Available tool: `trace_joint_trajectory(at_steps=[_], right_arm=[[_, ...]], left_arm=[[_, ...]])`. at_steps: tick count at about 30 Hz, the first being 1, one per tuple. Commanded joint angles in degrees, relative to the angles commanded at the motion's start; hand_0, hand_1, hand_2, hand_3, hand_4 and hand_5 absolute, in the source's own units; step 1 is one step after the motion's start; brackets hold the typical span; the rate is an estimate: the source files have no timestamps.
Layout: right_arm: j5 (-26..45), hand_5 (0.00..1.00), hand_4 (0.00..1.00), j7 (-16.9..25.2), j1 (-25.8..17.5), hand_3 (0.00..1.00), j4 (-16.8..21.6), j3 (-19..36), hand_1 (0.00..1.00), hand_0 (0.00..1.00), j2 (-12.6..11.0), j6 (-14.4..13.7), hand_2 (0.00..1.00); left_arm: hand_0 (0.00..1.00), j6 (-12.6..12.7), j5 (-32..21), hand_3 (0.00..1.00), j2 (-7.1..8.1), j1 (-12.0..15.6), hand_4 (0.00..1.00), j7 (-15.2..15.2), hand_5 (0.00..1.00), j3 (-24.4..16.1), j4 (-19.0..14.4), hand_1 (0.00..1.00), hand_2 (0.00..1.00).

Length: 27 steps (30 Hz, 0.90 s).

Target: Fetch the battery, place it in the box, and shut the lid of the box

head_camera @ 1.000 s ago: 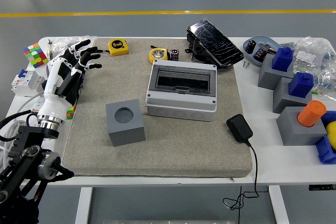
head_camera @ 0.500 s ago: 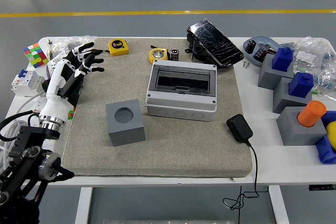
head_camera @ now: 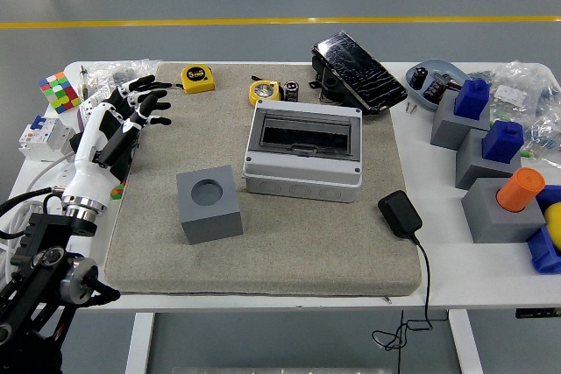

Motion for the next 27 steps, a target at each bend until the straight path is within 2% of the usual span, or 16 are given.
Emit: trace_joint_trajectory(at_steps=[27], right_arm=[[-0.09,0.583,0.97,0.05,-0.56,0.575,0.0,0.44,0.663,0.642,1.21,-0.09,0.672]], left_arm=[[0.416,-0.06,0.61,0.725,1.14,1.96,0.998,1.14,0.535,1.89,0.19,0.546,0.606]])
